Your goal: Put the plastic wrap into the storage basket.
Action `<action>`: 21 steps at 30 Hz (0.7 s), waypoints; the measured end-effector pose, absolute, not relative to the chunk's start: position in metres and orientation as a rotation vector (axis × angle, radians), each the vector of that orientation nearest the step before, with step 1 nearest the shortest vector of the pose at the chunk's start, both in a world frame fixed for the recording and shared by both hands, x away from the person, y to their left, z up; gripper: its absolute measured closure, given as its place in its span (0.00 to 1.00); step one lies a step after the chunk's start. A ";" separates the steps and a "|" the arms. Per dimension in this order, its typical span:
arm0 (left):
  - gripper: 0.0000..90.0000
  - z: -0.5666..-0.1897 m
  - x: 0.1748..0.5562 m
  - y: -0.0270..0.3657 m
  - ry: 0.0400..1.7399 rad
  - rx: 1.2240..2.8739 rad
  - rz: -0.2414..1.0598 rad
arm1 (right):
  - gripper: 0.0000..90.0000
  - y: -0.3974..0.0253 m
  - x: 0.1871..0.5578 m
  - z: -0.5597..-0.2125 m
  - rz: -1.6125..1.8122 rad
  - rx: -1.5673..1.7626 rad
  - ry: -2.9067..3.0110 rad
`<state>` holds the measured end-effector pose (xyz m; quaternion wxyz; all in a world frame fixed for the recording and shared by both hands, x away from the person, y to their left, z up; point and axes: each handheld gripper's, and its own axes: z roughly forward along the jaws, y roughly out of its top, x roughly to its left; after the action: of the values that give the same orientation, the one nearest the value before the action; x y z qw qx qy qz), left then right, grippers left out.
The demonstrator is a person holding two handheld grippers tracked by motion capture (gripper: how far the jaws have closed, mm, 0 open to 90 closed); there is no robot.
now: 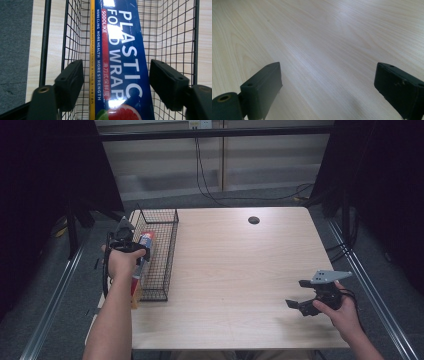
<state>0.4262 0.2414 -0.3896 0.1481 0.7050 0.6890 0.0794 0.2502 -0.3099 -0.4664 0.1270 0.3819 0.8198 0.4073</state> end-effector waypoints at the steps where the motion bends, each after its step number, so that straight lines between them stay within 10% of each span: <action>1: 0.28 -0.390 0.426 0.241 1.982 2.028 0.228 | 0.08 -0.310 0.250 -0.466 1.184 1.113 2.388; 21: 0.09 -0.382 0.424 0.241 1.889 2.045 0.189 | 0.08 -0.310 0.250 -0.466 1.186 1.111 2.385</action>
<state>0.4237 0.2413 -0.3816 0.1749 0.7215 0.6666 0.0667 0.2503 -0.3097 -0.4657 0.1273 0.3819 0.8196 0.4077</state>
